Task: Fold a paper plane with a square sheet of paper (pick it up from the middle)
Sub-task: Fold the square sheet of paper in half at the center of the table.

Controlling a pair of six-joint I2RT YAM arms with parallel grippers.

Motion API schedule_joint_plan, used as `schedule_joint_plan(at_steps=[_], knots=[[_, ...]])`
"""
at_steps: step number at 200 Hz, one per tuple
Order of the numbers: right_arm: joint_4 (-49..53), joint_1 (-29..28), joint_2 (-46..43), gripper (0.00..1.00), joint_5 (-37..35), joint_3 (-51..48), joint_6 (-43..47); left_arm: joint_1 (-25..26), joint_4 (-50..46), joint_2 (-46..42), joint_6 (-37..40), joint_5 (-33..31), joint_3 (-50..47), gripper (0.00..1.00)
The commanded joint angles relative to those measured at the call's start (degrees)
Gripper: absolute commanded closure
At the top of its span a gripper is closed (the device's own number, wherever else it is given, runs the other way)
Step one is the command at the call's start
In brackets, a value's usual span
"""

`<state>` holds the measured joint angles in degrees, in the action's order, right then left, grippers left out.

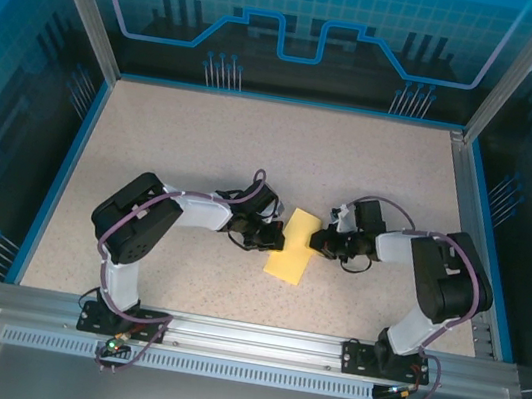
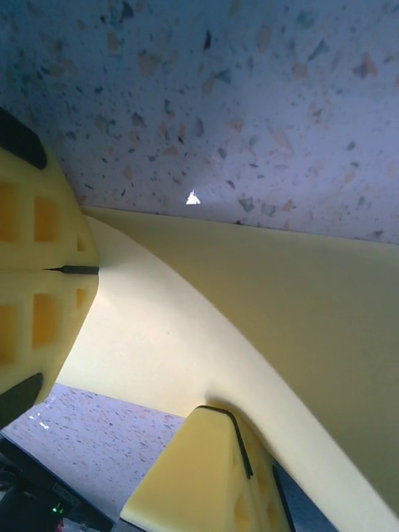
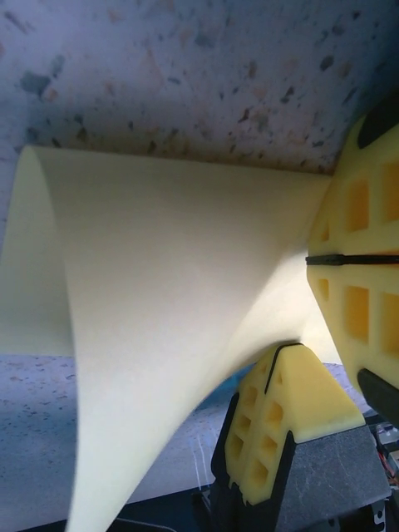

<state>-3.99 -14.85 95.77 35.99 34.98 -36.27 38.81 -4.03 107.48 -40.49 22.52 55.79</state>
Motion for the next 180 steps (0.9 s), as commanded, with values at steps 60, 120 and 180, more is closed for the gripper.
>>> schedule_joint_plan(at_steps=[60,120,180], knots=[[3.55,4.12,3.30,0.90,0.20,4.85,3.23,0.48,-6.87,1.42,0.92,-3.28,-1.03,1.00],[5.65,4.27,4.13,0.90,-2.31,5.44,3.49,0.47,-7.13,1.15,1.10,-3.36,-1.14,1.00],[9.56,4.56,1.51,0.89,-1.73,10.54,4.19,0.57,-6.78,1.31,0.86,-3.45,-1.30,1.00]])
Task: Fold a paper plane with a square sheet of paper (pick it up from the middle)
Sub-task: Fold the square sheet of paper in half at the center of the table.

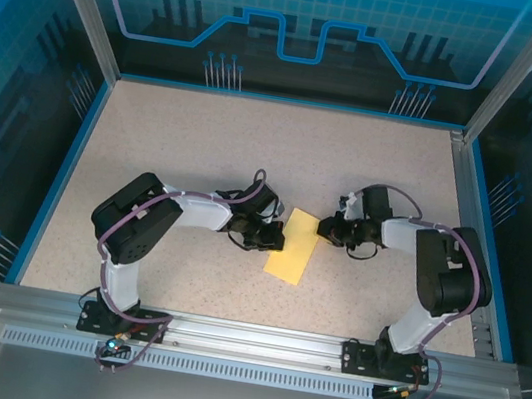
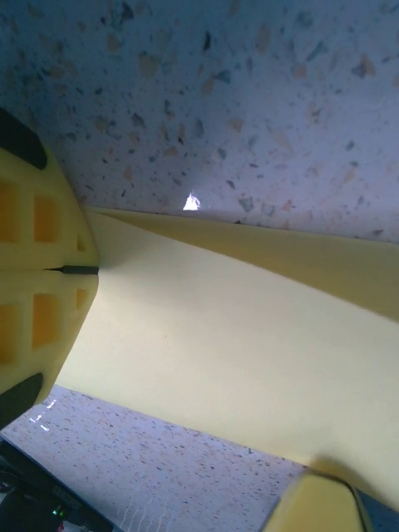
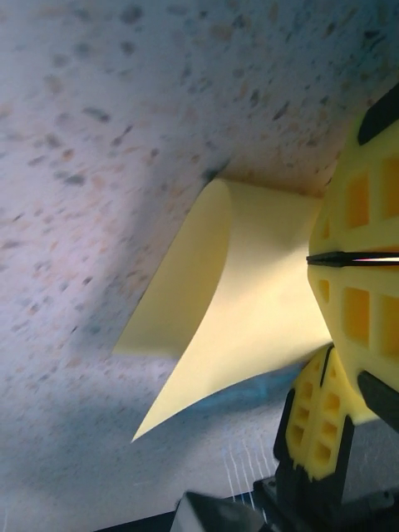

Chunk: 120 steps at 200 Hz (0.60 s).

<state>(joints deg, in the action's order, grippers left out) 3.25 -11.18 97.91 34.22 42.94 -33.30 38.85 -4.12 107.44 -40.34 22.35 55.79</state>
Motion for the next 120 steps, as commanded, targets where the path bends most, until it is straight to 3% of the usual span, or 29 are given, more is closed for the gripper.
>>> schedule_joint_plan(at_steps=[1,63,120], knots=[[2.31,0.89,-0.54,0.89,0.05,2.58,1.22,0.52,-6.69,1.36,0.71,-3.28,-1.30,1.00],[2.08,1.25,5.73,0.90,-1.92,3.16,1.79,0.52,-6.69,1.55,0.69,-3.19,-1.12,1.00],[3.76,2.56,4.18,0.89,-0.31,5.36,2.00,0.52,-7.18,1.30,0.85,-3.28,-0.95,1.00]])
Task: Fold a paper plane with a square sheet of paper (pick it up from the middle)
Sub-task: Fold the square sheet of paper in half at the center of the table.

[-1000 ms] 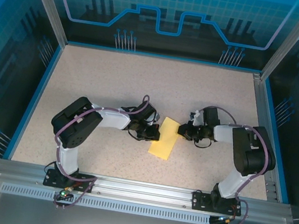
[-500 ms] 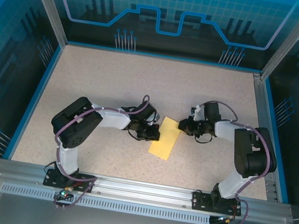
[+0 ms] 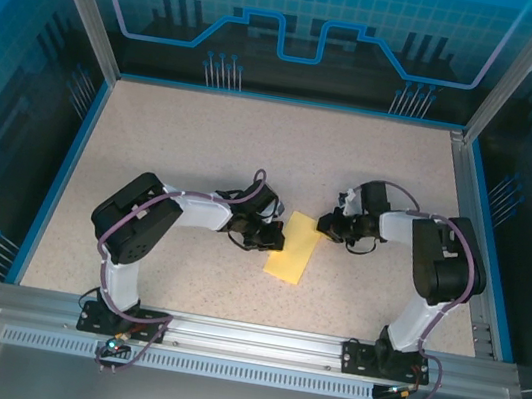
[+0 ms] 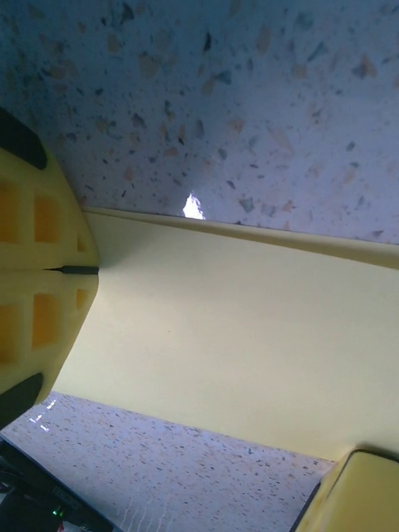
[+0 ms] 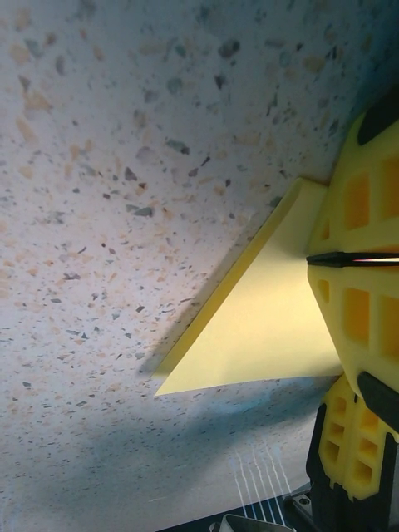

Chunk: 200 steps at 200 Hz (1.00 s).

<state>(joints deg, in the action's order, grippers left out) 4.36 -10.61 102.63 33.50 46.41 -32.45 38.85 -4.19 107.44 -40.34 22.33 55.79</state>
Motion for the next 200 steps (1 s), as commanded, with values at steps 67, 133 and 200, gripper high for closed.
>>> schedule_joint_plan(at_steps=[67,133,200], knots=[[2.58,3.35,2.94,0.89,1.18,3.11,1.82,0.52,-7.06,1.14,0.78,-3.25,-0.95,1.00],[6.32,2.79,2.83,0.91,-3.52,3.62,2.20,0.61,-7.33,0.93,0.95,-3.30,-0.95,1.00],[7.70,2.37,-3.94,0.90,1.46,5.73,1.97,0.55,-7.35,1.11,0.99,-3.17,-0.66,1.00]])
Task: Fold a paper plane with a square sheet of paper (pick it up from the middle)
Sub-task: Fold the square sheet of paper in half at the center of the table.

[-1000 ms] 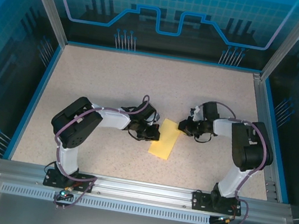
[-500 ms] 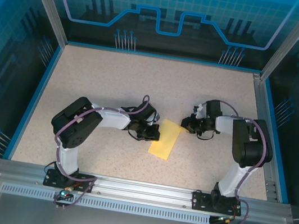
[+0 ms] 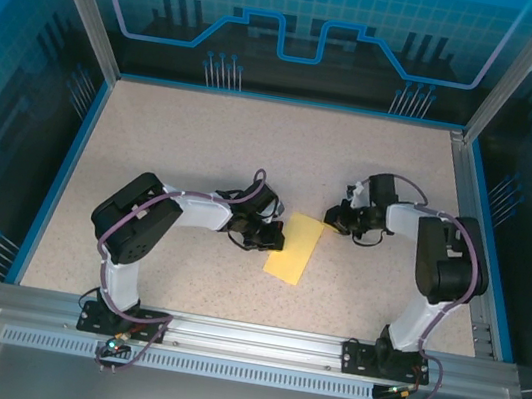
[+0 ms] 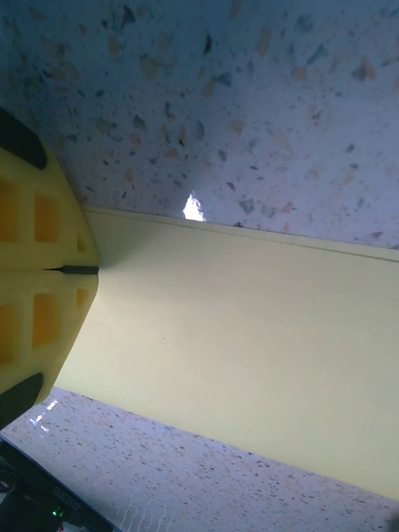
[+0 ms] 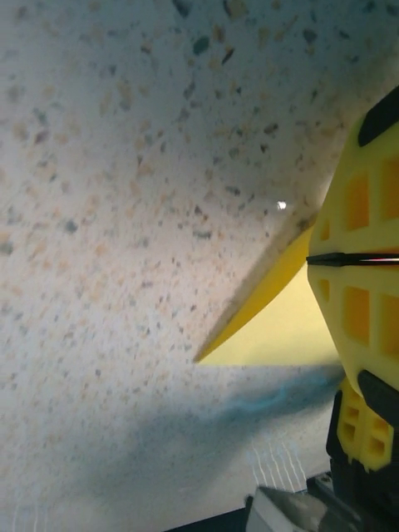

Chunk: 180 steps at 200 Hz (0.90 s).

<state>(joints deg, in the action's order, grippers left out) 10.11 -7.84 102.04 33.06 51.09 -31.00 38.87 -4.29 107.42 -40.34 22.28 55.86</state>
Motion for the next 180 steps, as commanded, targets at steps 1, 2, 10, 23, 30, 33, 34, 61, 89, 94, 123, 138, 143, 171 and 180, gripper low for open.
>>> schedule_joint_plan(at_steps=[1,2,10,23,30,33,34,61,89,94,123,138,143,171,180], knots=[[1.90,-0.42,-3.43,0.90,1.95,1.04,0.56,0.56,-7.28,1.17,0.98,-3.12,-0.74,1.00],[1.83,-0.47,-3.47,0.90,1.98,1.03,0.53,0.53,-7.29,1.15,0.97,-3.12,-0.74,1.00],[1.84,-0.96,-3.84,0.89,2.10,0.94,0.46,0.53,-7.31,1.21,1.03,-3.13,-0.66,1.00],[2.02,-1.62,-3.89,0.89,1.91,0.73,0.51,0.57,-7.30,1.26,0.99,-3.13,-0.66,1.00],[1.66,-1.95,-3.82,0.89,1.66,0.42,0.31,0.56,-7.24,1.22,1.12,-3.04,-0.53,1.00],[1.51,-2.02,-3.71,0.89,1.61,0.22,0.25,0.59,-7.28,1.22,1.09,-3.04,-0.52,1.00],[1.42,-2.02,-3.70,0.89,1.59,0.14,0.25,0.59,-7.29,1.22,1.11,-3.04,-0.55,1.00],[0.24,-2.27,-0.86,0.89,0.87,-0.30,0.15,0.54,-7.22,1.13,1.08,-2.99,-0.50,1.00],[-0.12,-2.19,2.51,0.89,-0.55,-0.05,0.43,0.57,-7.48,0.95,1.14,-3.04,-0.40,1.00],[0.50,-2.25,3.05,0.89,-1.42,0.25,0.70,0.57,-7.49,0.89,1.14,-3.04,-0.48,1.00],[3.04,-2.21,4.43,0.89,-3.67,1.66,2.02,0.55,-7.74,0.87,1.38,-3.12,-0.39,1.00],[4.13,-2.26,2.90,0.89,-3.93,1.97,2.48,0.61,-7.44,0.89,1.24,-2.95,-0.31,1.00],[4.59,-2.26,2.18,0.89,-4.05,2.06,2.57,0.63,-7.36,0.78,1.15,-2.87,-0.31,1.00],[6.72,-2.35,-3.30,0.88,-3.64,1.53,3.05,0.63,-6.85,0.00,0.79,-2.14,-0.16,1.00],[7.09,-2.58,-5.45,0.87,-3.93,0.73,2.89,0.69,-6.32,-0.47,0.54,-1.68,-0.22,1.00]])
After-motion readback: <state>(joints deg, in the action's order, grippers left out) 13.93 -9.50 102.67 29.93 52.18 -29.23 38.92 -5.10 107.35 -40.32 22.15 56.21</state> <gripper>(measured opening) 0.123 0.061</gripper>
